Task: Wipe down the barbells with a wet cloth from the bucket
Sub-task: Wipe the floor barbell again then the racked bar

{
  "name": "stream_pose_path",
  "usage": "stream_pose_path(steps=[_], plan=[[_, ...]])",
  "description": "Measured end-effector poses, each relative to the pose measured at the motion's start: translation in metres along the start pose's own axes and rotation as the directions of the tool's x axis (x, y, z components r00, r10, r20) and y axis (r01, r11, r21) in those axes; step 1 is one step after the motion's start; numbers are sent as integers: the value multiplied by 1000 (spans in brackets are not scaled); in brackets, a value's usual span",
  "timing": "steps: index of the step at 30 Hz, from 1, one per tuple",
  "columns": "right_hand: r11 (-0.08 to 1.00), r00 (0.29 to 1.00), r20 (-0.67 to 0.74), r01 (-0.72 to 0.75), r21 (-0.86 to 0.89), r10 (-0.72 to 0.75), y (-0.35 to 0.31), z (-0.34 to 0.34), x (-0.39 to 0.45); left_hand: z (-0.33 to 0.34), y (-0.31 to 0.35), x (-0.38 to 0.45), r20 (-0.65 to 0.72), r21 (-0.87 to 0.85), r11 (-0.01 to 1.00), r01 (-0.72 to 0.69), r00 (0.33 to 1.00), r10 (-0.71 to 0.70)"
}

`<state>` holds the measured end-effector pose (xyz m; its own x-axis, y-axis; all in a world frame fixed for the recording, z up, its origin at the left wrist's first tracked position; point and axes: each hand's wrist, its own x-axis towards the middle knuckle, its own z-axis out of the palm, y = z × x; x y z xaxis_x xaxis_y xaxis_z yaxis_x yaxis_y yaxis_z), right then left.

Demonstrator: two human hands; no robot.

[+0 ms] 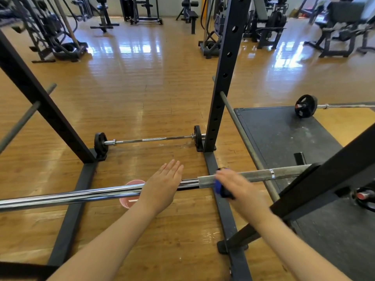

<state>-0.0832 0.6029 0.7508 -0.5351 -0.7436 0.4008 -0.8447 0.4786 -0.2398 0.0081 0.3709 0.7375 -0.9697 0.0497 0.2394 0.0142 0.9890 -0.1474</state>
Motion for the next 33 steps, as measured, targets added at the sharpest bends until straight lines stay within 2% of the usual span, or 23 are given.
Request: stream_pose_path(steps=[3,8,11,14,15,17,20,23,26,29,33], plan=[[992,992,17,123,-13,-122,-21,25,16,0,-2,-1,21,8,1000,0,1000,0],[996,996,9,87,-25,-87,34,6,-4,-1,-2,-2,22,0,1000,1,1000,-1],[993,996,-31,-91,-71,89,66,-19,-23,-1,-2,-2,27,3,1000,3,1000,-3],[909,907,-96,-415,-42,410,91,-45,-38,2,-1,-2,4,-16,1000,-2,1000,3],[885,882,-104,-465,-39,459,93,-47,-38,3,0,-1,-3,-26,1000,-5,1000,5],[904,905,-88,-422,-72,416,79,-41,-29,4,0,1,-25,-36,999,-7,1000,7],[966,968,-48,-249,-65,246,36,-16,-7,5,1,1,-38,-33,999,-1,999,0],[995,996,-4,-91,26,92,-15,18,16,5,2,2,-28,-36,999,8,1000,-9],[995,996,29,80,53,-82,-29,27,26,4,0,0,-1,-37,999,8,1000,-8],[998,997,51,62,11,-63,7,11,10,2,-1,0,28,-37,999,11,1000,-10],[995,995,9,-100,-28,101,61,-14,-19,-1,1,0,38,-30,999,23,999,-22]])
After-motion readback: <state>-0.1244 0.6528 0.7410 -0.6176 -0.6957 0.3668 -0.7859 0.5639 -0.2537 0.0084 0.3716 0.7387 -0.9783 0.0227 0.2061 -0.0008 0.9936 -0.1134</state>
